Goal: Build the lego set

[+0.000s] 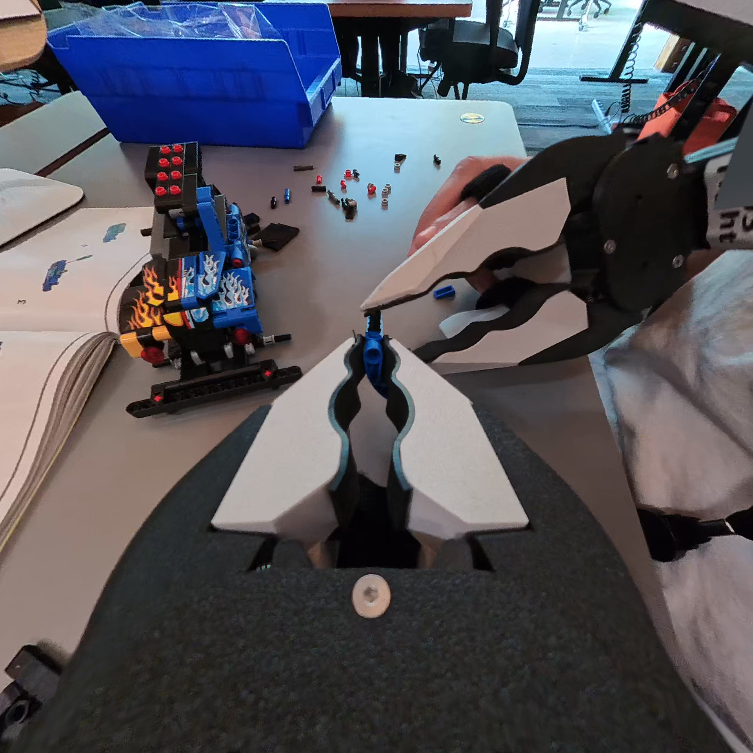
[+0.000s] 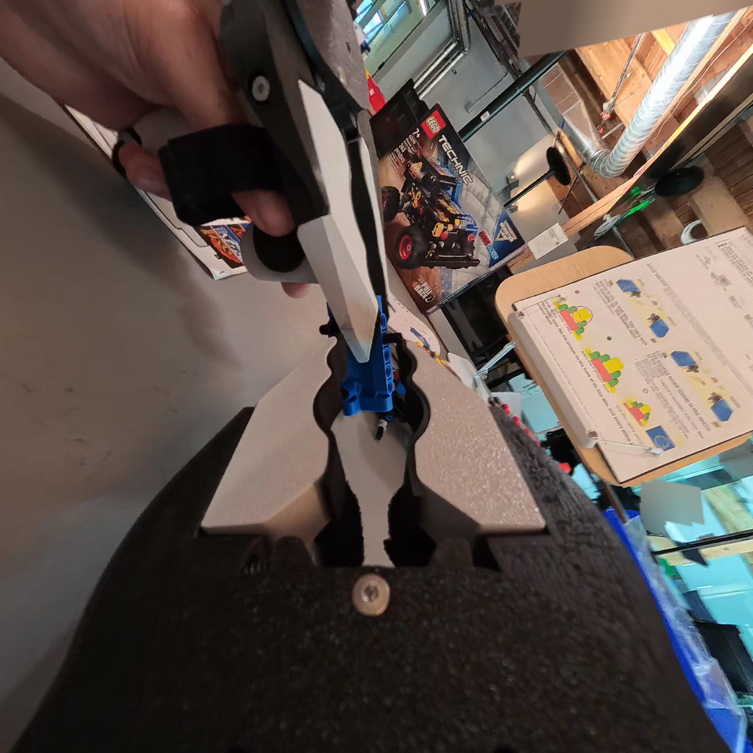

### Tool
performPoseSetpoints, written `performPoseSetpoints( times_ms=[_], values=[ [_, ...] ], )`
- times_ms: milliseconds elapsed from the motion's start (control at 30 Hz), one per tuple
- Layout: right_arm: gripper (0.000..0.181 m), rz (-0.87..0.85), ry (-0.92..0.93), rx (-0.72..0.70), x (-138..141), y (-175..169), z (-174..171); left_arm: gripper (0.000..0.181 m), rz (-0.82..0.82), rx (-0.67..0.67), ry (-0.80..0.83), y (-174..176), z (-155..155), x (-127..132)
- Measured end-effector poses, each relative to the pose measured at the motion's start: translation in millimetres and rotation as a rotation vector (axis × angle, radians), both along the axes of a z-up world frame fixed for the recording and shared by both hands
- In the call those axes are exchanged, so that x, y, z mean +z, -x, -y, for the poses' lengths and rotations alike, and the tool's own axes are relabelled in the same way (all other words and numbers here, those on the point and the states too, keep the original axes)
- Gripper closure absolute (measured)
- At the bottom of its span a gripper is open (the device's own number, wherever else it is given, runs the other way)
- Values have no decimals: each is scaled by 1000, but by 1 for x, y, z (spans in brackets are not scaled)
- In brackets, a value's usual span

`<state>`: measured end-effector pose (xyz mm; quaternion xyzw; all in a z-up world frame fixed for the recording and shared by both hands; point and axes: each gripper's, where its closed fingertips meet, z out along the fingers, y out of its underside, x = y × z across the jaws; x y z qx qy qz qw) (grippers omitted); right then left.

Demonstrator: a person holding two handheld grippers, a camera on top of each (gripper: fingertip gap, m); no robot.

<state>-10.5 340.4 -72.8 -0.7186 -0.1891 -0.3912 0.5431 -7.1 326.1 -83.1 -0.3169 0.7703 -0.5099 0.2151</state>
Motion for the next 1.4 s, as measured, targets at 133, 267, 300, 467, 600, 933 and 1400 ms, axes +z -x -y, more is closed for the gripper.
performPoseSetpoints(
  times_ms=[133,267,300,467,600,933,1400],
  values=[
    [149,-195,-25,22,10,0,9,176,95,30,-57,-4,-11,8],
    [145,-550,-65,52,41,-15,54,177,181,54,-100,-7,-16,18],
    [145,-654,-43,27,40,-29,72,177,191,54,-125,-7,-15,17],
    [153,-1064,224,-161,-14,-89,190,177,233,45,-210,-5,-11,12],
    [157,-1078,291,-286,-51,-115,253,177,256,39,-254,-5,-10,9],
    [162,-1036,153,-398,-60,-194,305,177,251,17,-274,-3,-7,4],
    [167,-840,359,-176,-72,-192,297,176,255,-23,-289,1,2,0]
  ],
)
